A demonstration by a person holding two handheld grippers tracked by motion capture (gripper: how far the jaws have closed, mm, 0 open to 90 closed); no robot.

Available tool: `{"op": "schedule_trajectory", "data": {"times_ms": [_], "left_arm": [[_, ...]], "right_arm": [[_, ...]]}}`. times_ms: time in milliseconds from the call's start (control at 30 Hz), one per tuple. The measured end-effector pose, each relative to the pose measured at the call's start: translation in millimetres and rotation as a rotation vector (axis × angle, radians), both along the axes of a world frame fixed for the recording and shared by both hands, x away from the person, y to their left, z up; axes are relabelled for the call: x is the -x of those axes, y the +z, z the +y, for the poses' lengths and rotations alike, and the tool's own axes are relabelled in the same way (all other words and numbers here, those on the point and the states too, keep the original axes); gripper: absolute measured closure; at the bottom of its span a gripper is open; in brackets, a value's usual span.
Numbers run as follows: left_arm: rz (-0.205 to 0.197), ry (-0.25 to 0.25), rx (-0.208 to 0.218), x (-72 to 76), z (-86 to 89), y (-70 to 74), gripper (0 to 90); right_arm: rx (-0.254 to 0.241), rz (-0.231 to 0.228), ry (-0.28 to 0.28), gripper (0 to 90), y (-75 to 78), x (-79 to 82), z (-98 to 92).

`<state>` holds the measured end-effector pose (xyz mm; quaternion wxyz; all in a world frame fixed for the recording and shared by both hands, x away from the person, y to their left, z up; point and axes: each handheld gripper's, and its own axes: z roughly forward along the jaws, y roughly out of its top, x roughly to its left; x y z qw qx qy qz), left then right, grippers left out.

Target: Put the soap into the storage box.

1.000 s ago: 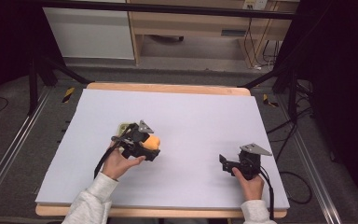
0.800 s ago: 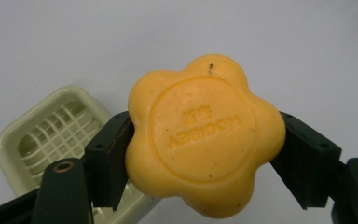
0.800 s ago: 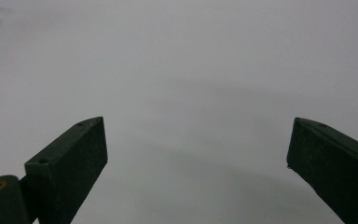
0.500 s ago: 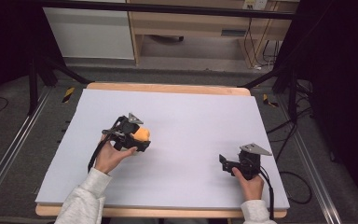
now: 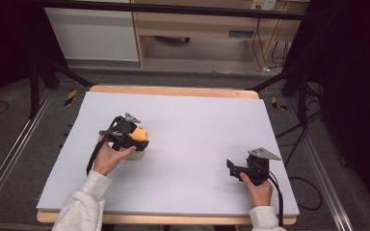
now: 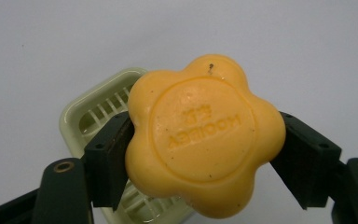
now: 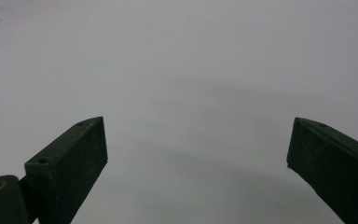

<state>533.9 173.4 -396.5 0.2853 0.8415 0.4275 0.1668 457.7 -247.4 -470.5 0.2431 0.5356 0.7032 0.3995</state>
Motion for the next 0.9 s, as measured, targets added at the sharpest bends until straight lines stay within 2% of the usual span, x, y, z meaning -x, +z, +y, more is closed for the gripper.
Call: {"op": "schedule_trajectory", "data": {"times_ms": [333,900], "left_arm": [[0.007,0.041,0.011,-8.2,10.7,-3.0,26.7],[0.034,0.079,0.011,-18.8,19.1,-23.0,26.7]], "right_arm": [[0.002,0.004,-0.001,5.4,-0.6,-0.5,0.3],[0.004,0.003,-0.002,5.4,-0.7,-0.4,0.2]]}}
